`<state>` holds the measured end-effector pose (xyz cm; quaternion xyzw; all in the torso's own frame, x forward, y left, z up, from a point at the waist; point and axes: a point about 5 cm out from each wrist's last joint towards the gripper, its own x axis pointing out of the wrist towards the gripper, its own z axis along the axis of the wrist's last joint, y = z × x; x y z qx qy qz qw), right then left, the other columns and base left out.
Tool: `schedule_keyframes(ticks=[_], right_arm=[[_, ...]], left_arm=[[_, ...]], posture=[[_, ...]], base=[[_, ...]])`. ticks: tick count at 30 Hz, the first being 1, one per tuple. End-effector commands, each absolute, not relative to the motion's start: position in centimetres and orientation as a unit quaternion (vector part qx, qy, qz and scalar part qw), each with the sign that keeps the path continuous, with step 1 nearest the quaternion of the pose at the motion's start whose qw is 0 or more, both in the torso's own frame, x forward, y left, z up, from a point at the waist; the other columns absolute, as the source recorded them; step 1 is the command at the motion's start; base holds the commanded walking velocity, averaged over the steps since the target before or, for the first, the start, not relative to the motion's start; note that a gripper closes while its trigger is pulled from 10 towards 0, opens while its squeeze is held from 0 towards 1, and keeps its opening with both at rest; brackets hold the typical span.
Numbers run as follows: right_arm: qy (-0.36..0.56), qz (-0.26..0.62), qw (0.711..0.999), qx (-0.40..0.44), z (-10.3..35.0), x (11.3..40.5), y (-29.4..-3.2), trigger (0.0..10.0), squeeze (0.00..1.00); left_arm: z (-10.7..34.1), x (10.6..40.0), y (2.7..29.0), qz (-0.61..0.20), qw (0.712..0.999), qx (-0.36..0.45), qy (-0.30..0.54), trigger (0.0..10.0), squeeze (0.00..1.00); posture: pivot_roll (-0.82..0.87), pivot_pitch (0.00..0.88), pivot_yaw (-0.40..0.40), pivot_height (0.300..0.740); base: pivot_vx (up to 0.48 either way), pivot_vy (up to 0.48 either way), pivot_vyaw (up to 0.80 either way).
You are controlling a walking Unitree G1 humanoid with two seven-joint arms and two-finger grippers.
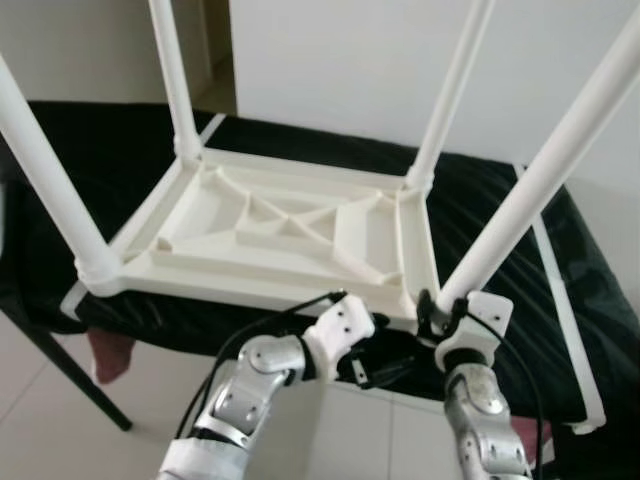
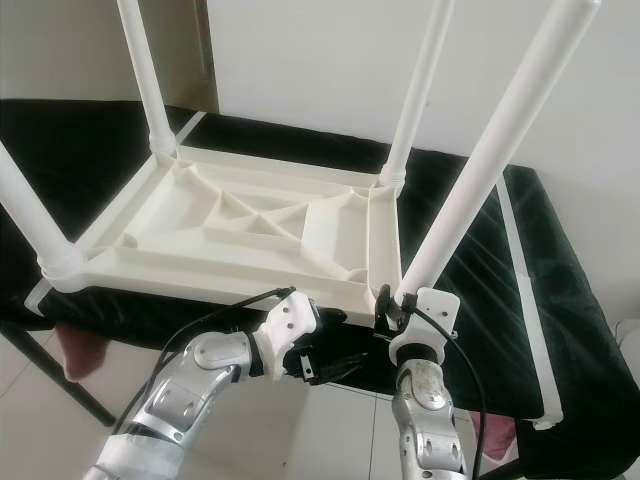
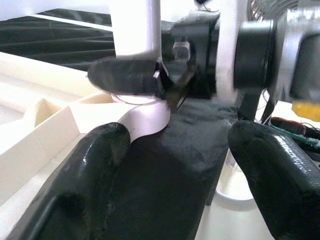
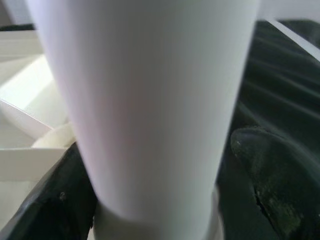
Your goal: Building children table
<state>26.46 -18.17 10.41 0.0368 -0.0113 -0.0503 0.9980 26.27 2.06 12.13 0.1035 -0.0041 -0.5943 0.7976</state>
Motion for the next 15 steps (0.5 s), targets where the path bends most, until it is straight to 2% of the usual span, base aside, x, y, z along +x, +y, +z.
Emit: schedule_keyframes(ticks=[1,5,15], right_arm=[[-0.019,-0.038,0.998,0.042,10.5,26.3,-18.6,10.0,0.00],[-0.049,0.090,0.995,-0.009,11.5,26.6,-19.5,10.0,0.00],[-0.032,0.167,0.984,-0.053,11.1,27.2,-20.1,10.0,0.00]], left_arm=[[12.3,26.6,2.0,-0.568,0.817,0.096,-0.008,10.0,0.00],[12.4,26.5,2.2,-0.574,0.812,0.105,-0.006,10.0,0.00],[12.8,26.7,2.2,-0.574,0.811,0.109,-0.011,10.0,0.00]], posture=[[0.02,0.000,-0.057,0.740],[0.02,0.000,-0.052,0.740],[0.03,0.000,-0.049,0.740]], base=[[0.000,0.000,0.00],[0.000,0.000,0.00],[0.000,0.000,0.00]])
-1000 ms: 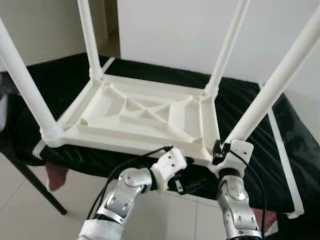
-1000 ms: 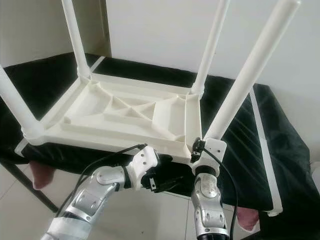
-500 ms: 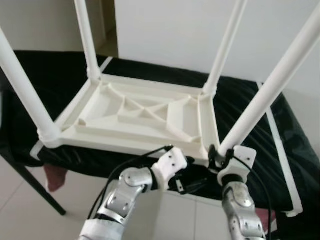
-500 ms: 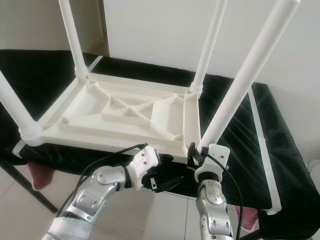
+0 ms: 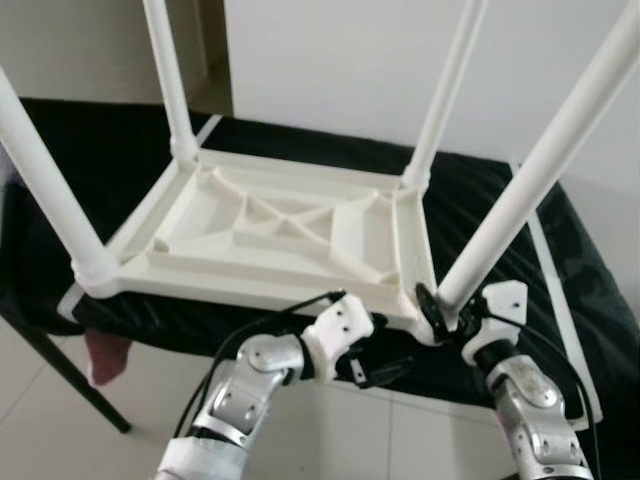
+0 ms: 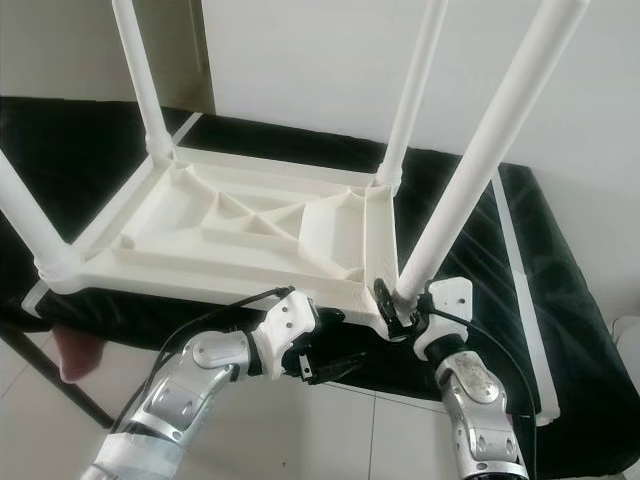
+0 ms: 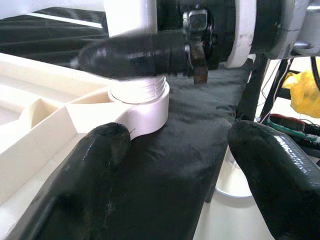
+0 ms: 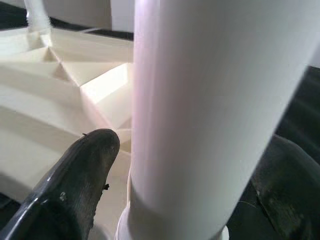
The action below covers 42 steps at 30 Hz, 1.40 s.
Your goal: Building children table
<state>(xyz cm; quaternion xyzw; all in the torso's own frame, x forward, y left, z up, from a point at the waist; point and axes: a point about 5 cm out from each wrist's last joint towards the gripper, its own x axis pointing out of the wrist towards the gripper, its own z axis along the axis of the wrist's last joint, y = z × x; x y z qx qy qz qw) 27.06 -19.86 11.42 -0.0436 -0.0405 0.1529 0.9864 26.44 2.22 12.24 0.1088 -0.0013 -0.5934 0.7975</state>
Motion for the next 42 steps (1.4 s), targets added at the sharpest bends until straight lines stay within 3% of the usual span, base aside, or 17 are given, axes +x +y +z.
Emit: schedule_keyframes(ticks=[1,2,3,4,5,16,17,26,42], right_arm=[[-0.024,0.183,0.981,-0.065,10.8,27.4,-20.2,10.0,0.00],[-0.017,0.197,0.978,-0.068,10.6,27.5,-20.3,10.0,0.00],[-0.015,0.207,0.976,-0.067,10.5,27.5,-20.3,4.6,0.00],[-0.015,0.214,0.975,-0.063,10.4,27.5,-20.2,4.6,0.00],[-0.014,0.222,0.973,-0.062,10.3,27.6,-20.1,0.0,0.00],[-0.017,0.219,0.974,-0.063,10.1,27.8,-20.2,0.0,0.00],[-0.010,0.210,0.976,-0.058,10.0,27.8,-20.4,10.0,0.00],[-0.007,0.183,0.983,-0.032,9.8,27.8,-20.6,10.0,0.00],[-0.004,-0.050,0.997,0.050,8.9,27.3,-18.9,10.0,0.00]], left_arm=[[12.8,26.7,2.2,-0.574,0.812,0.109,-0.012,10.0,0.00],[12.9,26.8,2.2,-0.574,0.812,0.109,-0.012,10.0,0.00],[12.9,26.7,2.2,-0.574,0.812,0.109,-0.012,10.0,0.00],[12.9,26.7,2.2,-0.574,0.812,0.109,-0.012,10.0,0.00],[12.9,26.7,2.2,-0.574,0.811,0.109,-0.012,10.0,0.00],[12.8,26.7,2.3,-0.570,0.815,0.108,-0.009,10.0,0.00],[12.8,26.7,2.3,-0.570,0.815,0.107,-0.009,10.0,0.00],[12.8,26.6,2.2,-0.571,0.814,0.104,-0.008,10.0,0.00],[12.7,26.7,2.0,-0.567,0.818,0.102,-0.008,10.0,0.00]], posture=[[0.03,0.000,-0.052,0.740],[0.03,0.000,-0.052,0.740],[0.03,0.000,-0.052,0.740],[0.03,0.000,-0.055,0.740],[0.04,0.000,-0.054,0.740],[0.04,0.000,-0.056,0.740],[0.04,0.000,-0.055,0.740],[0.03,0.000,-0.056,0.740],[0.02,0.000,-0.064,0.740]], base=[[0.000,0.000,0.00],[0.000,0.000,0.00],[0.000,0.000,0.00],[0.000,0.000,0.00],[0.000,0.000,0.00],[0.000,0.000,0.00],[0.000,0.000,0.00],[0.000,0.000,0.00],[0.000,0.000,0.00]])
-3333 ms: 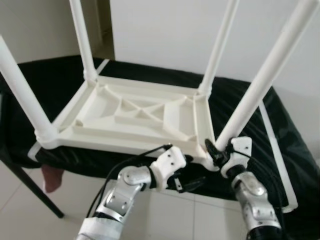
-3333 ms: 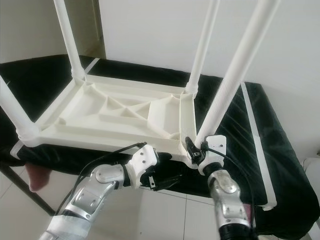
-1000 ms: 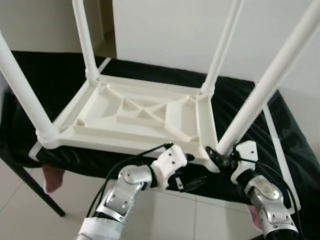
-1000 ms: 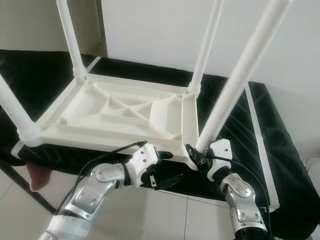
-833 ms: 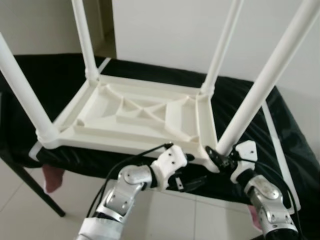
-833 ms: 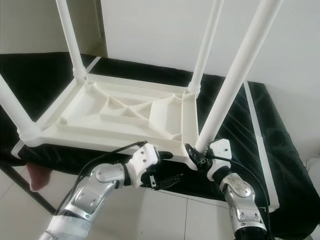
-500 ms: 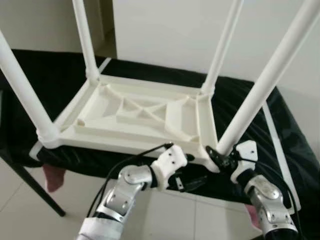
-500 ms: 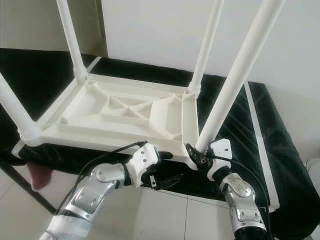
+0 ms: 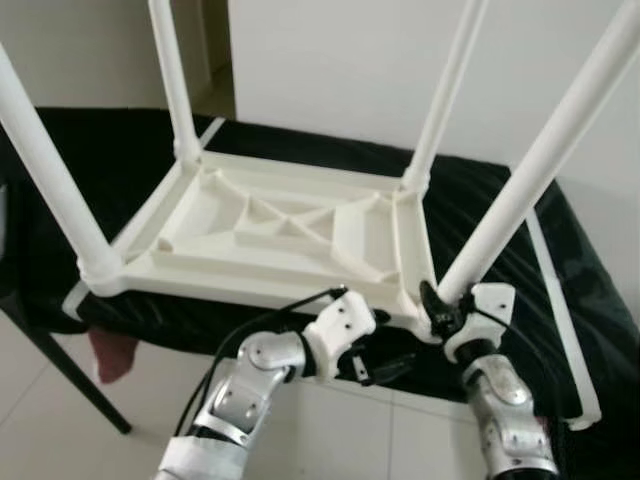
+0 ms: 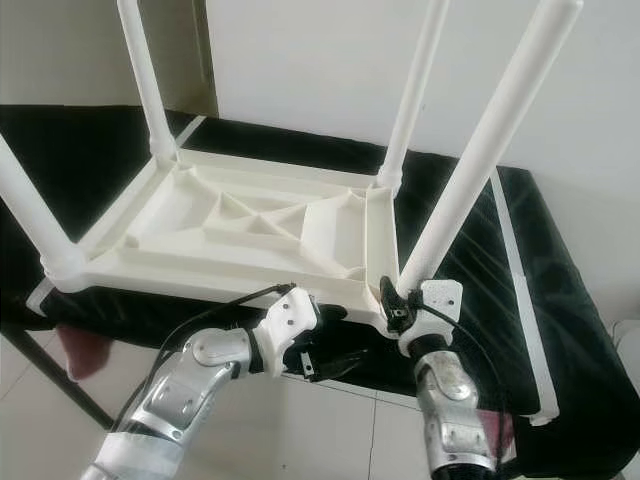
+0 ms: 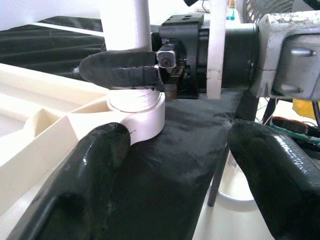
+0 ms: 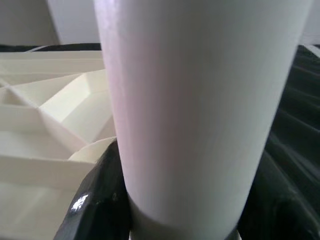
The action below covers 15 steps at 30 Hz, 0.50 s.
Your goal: Building children table
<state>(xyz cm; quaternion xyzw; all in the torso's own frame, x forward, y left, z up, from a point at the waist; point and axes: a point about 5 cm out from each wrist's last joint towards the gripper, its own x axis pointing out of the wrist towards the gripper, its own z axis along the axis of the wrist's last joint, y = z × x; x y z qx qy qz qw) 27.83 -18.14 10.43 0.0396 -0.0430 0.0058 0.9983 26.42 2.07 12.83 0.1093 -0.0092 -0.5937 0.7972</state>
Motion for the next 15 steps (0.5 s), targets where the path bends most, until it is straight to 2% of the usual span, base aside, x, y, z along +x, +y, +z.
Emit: schedule_keyframes(ticks=[1,3,7,15], right_arm=[[-0.004,-0.050,0.997,0.050,8.9,27.3,-18.9,10.0,0.00],[0.014,-0.103,0.993,0.061,8.2,27.0,-18.2,10.0,0.00],[0.029,-0.154,0.985,0.072,7.9,26.7,-17.6,10.0,0.00],[0.022,-0.168,0.983,0.067,8.5,26.8,-17.5,10.0,0.00]], left_arm=[[12.7,26.7,2.0,-0.567,0.818,0.102,-0.008,10.0,0.00],[12.7,26.7,2.0,-0.565,0.819,0.102,-0.008,10.0,0.00],[12.6,26.7,2.0,-0.563,0.820,0.102,-0.008,10.0,0.00],[12.6,26.6,2.0,-0.564,0.820,0.100,-0.007,10.0,0.00]], posture=[[0.02,0.000,-0.064,0.740],[0.02,0.000,-0.068,0.740],[0.03,0.000,-0.069,0.740],[0.02,0.000,-0.065,0.740]], base=[[0.000,0.000,0.00],[0.000,0.000,0.00],[0.000,0.000,0.00],[0.000,0.000,0.00]])
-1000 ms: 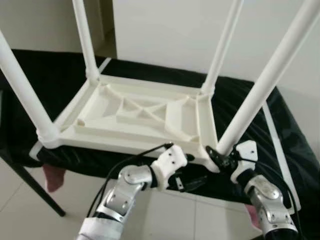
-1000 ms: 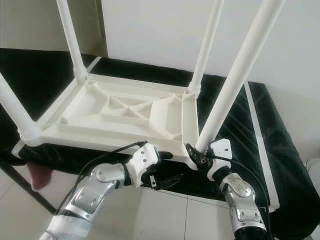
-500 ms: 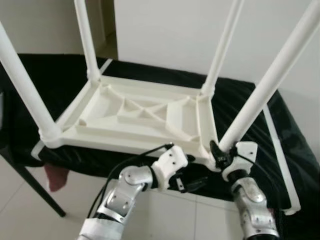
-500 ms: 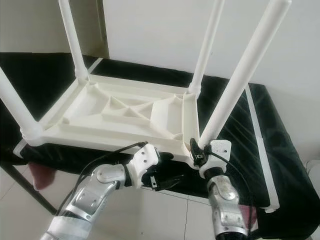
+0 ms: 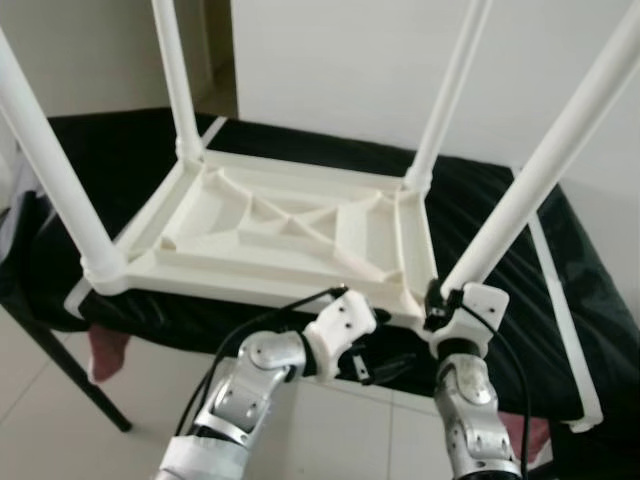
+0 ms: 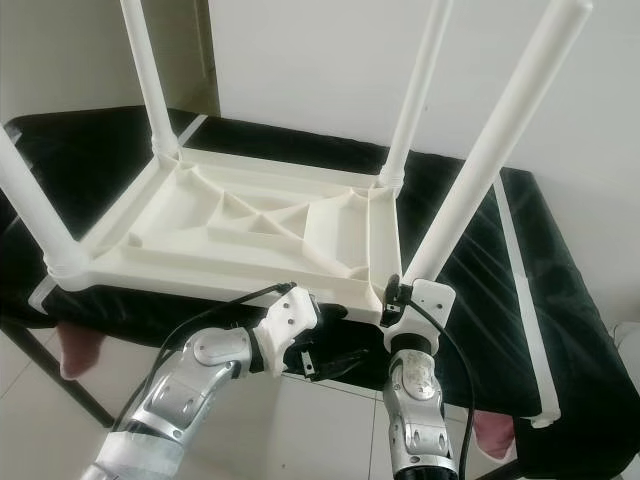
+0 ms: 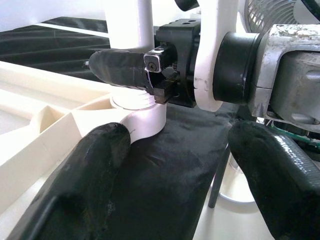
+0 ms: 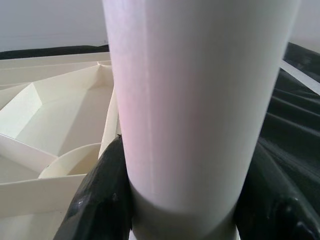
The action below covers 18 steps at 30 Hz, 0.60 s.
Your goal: Building children table
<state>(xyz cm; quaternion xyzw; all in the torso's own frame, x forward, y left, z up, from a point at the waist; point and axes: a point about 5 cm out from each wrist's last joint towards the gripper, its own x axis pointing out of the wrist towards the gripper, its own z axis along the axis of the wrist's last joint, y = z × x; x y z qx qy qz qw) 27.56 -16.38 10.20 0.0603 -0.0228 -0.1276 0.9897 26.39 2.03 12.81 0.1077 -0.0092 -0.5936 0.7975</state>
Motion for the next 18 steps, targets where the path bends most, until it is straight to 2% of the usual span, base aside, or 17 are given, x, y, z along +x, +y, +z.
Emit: schedule_keyframes(ticks=[1,2,3,4,8,14,15,18], right_arm=[[0.016,-0.159,0.985,0.066,8.6,26.8,-17.4,10.0,0.00],[0.016,-0.159,0.985,0.066,8.6,26.8,-17.4,10.0,0.00],[0.008,-0.146,0.987,0.067,8.8,26.8,-17.2,10.0,0.40],[0.002,-0.138,0.988,0.069,8.9,26.8,-17.0,10.0,1.00],[-0.016,-0.122,0.990,0.069,9.5,26.7,-17.0,10.0,1.00],[-0.029,-0.052,0.997,0.043,10.1,26.7,-17.9,10.0,1.00],[-0.030,-0.038,0.998,0.040,10.1,26.7,-18.1,10.0,0.00],[-0.034,0.004,0.999,0.035,10.3,26.8,-18.9,10.0,0.00]], left_arm=[[12.6,26.6,2.0,-0.564,0.820,0.100,-0.007,10.0,0.00],[12.6,26.6,2.0,-0.564,0.820,0.100,-0.007,10.0,0.00],[12.6,26.6,2.0,-0.564,0.820,0.100,-0.007,10.0,0.00],[12.6,26.7,2.0,-0.564,0.820,0.100,-0.008,10.0,0.00],[12.6,26.6,2.0,-0.564,0.820,0.100,-0.008,10.0,0.00],[12.6,26.7,2.0,-0.564,0.820,0.102,-0.008,10.0,0.00],[12.6,26.7,2.0,-0.564,0.820,0.102,-0.008,10.0,0.00],[12.6,26.7,2.0,-0.564,0.819,0.103,-0.009,10.0,0.00]], posture=[[0.02,0.000,-0.064,0.740],[0.02,0.000,-0.064,0.740],[0.02,0.000,-0.065,0.740],[0.02,0.000,-0.065,0.740],[0.01,0.000,-0.066,0.740],[0.02,0.000,-0.070,0.740],[0.02,0.000,-0.069,0.740],[0.01,0.000,-0.067,0.740]], base=[[0.000,0.000,0.00],[0.000,0.000,0.00],[0.000,0.000,0.00],[0.000,0.000,0.00],[0.000,0.000,0.00],[0.000,0.000,0.00],[0.000,0.000,0.00],[0.000,0.000,0.00]])
